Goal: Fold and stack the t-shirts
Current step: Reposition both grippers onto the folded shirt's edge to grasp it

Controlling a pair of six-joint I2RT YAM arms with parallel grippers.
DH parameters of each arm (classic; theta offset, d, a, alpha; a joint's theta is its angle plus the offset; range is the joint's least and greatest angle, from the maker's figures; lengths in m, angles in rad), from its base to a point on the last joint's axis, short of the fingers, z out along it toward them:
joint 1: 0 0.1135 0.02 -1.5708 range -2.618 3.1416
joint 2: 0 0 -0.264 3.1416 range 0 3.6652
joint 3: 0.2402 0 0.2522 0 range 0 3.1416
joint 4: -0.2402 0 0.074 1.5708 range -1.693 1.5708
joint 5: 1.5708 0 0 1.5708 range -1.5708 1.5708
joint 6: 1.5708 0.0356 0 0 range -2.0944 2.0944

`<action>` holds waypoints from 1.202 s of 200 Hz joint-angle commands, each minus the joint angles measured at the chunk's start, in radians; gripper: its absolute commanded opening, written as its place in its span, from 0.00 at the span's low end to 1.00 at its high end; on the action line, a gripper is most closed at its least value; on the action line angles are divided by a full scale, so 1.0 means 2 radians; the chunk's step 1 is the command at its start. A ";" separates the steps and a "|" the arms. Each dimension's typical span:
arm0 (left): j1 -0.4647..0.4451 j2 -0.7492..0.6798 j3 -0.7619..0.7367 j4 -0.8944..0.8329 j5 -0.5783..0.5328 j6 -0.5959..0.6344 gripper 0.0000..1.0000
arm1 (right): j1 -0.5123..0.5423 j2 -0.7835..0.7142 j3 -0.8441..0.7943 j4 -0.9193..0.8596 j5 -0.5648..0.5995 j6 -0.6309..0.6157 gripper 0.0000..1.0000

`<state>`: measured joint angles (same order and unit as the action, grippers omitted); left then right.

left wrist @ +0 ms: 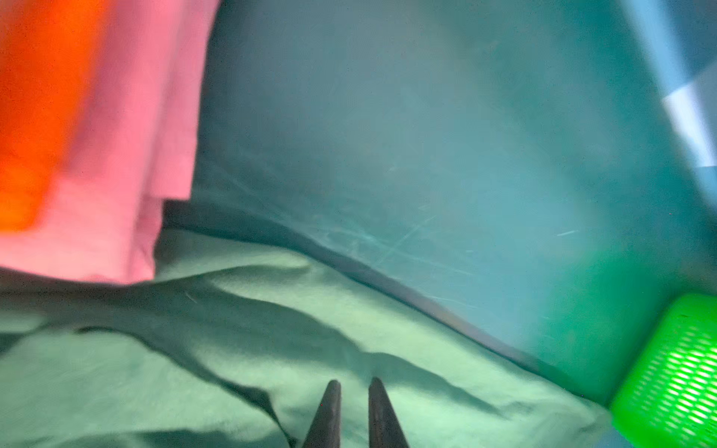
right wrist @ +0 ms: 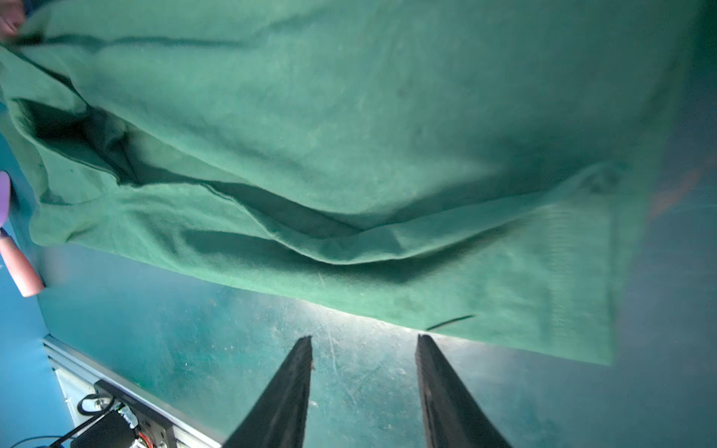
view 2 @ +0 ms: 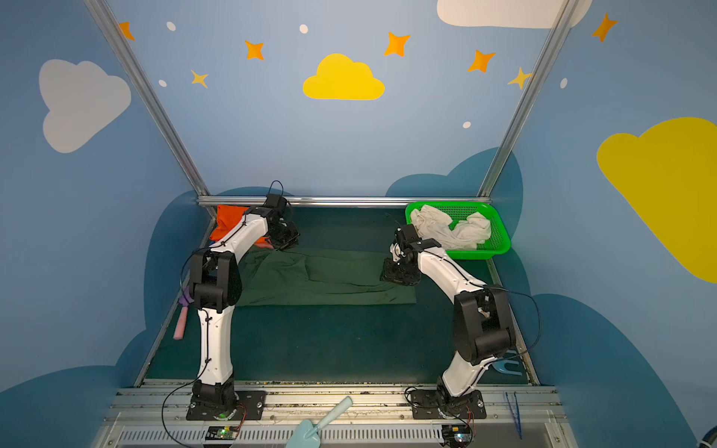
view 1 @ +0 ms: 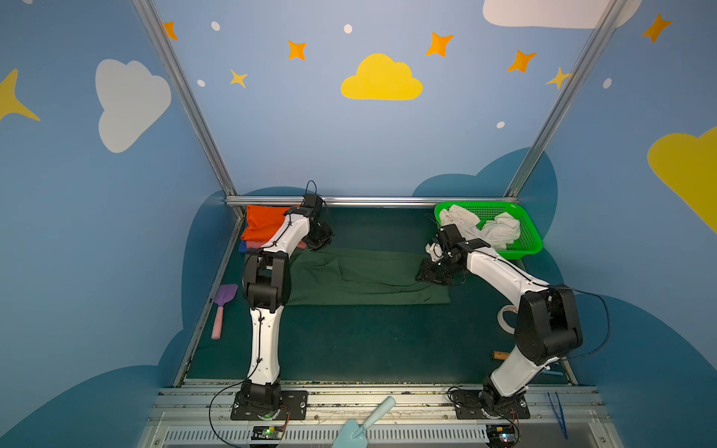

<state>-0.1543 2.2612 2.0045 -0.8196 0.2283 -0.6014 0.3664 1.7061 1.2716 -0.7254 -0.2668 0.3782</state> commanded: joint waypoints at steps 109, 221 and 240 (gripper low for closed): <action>-0.029 -0.229 -0.276 0.017 -0.048 0.020 0.05 | 0.023 0.106 0.067 -0.036 0.032 -0.031 0.00; -0.043 -0.070 -0.219 0.129 0.013 -0.002 0.05 | 0.005 0.215 0.168 -0.043 0.031 -0.026 0.00; -0.035 -0.045 -0.190 0.120 0.020 0.000 0.05 | 0.002 0.211 0.173 -0.051 0.033 -0.028 0.00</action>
<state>-0.2478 2.1258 1.5555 -0.5976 0.2604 -0.6056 0.3824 2.1258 1.5860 -0.7864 -0.2054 0.3183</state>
